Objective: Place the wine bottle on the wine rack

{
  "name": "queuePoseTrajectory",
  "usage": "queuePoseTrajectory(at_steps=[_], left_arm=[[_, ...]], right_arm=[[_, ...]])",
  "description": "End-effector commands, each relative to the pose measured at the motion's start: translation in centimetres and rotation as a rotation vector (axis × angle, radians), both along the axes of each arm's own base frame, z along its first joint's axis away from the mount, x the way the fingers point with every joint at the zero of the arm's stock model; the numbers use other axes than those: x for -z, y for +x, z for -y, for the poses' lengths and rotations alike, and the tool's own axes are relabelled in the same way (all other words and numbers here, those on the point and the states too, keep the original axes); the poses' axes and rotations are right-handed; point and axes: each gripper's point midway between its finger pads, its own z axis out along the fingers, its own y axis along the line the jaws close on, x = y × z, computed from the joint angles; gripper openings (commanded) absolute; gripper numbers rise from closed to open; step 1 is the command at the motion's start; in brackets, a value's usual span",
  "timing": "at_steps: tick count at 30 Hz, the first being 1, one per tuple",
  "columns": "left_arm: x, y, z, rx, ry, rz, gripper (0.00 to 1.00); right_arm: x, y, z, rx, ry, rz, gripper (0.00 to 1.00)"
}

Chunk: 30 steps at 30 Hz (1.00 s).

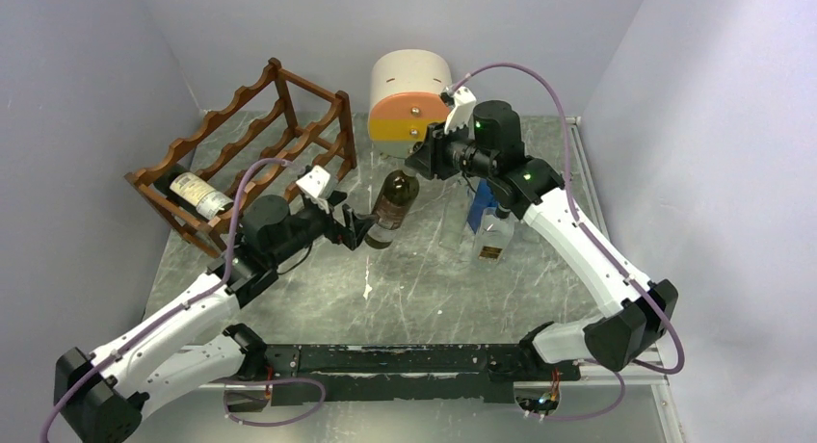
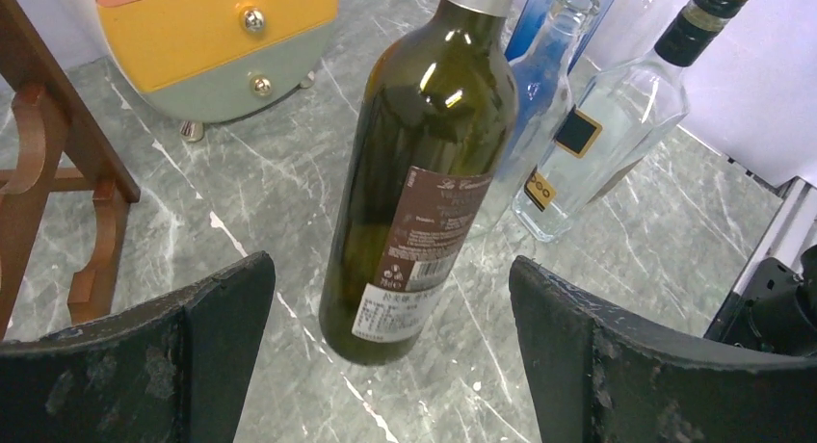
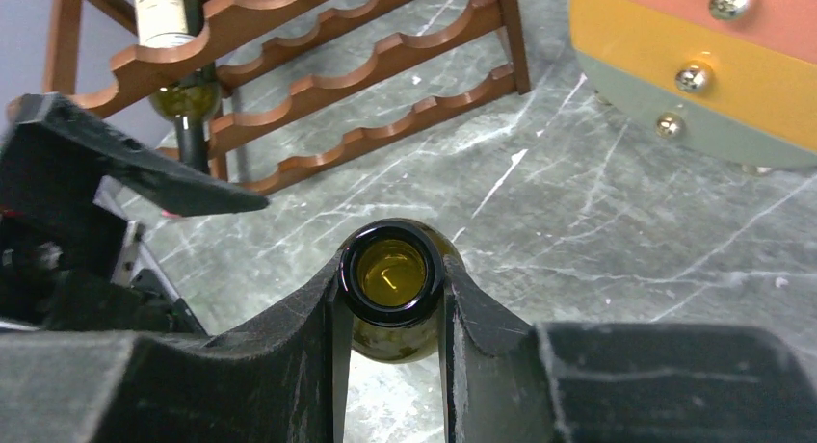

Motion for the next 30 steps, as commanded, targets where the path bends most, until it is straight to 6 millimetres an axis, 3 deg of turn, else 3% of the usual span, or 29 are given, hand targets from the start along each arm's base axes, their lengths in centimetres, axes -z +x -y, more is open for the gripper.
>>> queuePoseTrajectory(at_steps=[1, 8, 14, 18, 25, 30], left_arm=[[-0.5, 0.7, 1.2, 0.04, 0.001, 0.06, 0.95], [0.5, 1.4, 1.1, 0.064, 0.137, 0.124, 0.95], [0.5, -1.9, 2.7, 0.266, 0.11, 0.162, 0.95], [1.6, -3.2, 4.0, 0.356, 0.078, 0.079, 0.95], [2.8, -2.2, 4.4, 0.319, 0.073, -0.017, 0.95], [2.6, -2.4, 4.8, 0.341, 0.036, 0.001, 0.95]], right_arm=[[-5.1, -1.5, -1.1, -0.077, 0.139, 0.097, 0.0], [-5.4, -2.9, -1.5, -0.126, 0.194, 0.082, 0.0], [-6.4, -4.0, -1.7, -0.166, 0.229, 0.09, 0.0], [-7.2, -4.5, -2.1, -0.197, 0.253, 0.1, 0.0], [-7.9, -6.1, -2.2, -0.267, 0.281, 0.109, 0.0], [-7.1, -7.0, -1.6, -0.261, 0.282, 0.103, 0.0]])
